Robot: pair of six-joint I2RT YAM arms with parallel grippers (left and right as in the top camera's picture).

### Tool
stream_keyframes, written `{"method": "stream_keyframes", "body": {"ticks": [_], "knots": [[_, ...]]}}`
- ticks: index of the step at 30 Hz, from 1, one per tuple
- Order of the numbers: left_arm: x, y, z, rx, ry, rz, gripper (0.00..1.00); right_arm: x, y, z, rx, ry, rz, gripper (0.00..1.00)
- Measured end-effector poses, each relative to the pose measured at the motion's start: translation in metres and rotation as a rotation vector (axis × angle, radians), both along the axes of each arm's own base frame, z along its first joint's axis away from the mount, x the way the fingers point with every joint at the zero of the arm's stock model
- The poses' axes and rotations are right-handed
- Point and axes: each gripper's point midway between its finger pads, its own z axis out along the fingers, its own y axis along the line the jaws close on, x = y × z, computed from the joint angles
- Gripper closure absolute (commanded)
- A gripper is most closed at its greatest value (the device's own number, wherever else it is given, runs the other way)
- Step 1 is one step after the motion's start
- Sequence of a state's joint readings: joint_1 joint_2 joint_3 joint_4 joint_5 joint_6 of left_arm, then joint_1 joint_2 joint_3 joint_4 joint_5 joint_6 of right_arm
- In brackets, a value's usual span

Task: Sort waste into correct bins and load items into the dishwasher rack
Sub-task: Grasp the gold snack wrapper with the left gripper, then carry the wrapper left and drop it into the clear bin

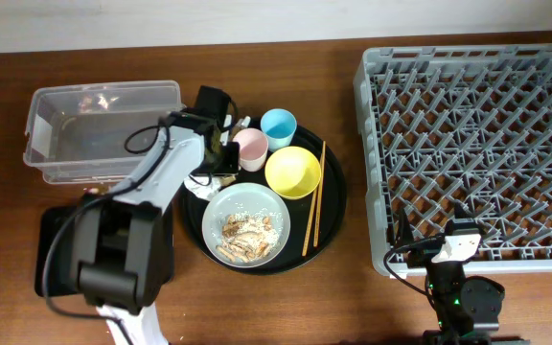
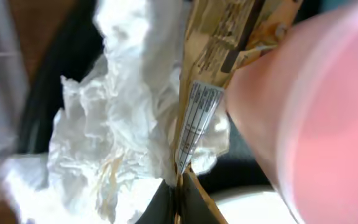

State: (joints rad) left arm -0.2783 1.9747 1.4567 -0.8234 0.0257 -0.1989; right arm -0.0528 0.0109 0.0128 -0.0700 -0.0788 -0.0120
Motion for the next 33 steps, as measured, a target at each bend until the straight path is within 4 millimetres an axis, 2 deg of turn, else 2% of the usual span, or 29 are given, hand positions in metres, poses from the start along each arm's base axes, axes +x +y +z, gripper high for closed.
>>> {"method": "stream_keyframes", "body": {"ticks": [3,8,18,28,31,33], "knots": [[-0.004,0.001,0.028,-0.013,-0.042,0.004,0.98,0.000,0.000,0.000,-0.001,0.000,0.000,0.01],[-0.009,0.002,0.047,-0.022,-0.063,0.010,0.99,0.000,0.000,0.000,-0.001,0.000,0.000,0.01],[-0.010,0.011,0.072,-0.065,-0.100,0.058,0.99,0.000,0.000,0.000,-0.001,0.000,0.000,0.01],[-0.009,0.005,0.076,-0.149,-0.094,0.070,0.99,0.000,0.000,0.000,-0.001,0.000,0.000,0.01],[0.001,0.020,0.083,-0.167,-0.115,0.124,0.99,0.000,0.000,0.000,0.000,0.000,0.000,0.01],[0.015,0.040,0.096,-0.191,-0.150,0.202,0.99,0.000,0.000,0.000,-0.001,0.000,0.000,0.01]]}}
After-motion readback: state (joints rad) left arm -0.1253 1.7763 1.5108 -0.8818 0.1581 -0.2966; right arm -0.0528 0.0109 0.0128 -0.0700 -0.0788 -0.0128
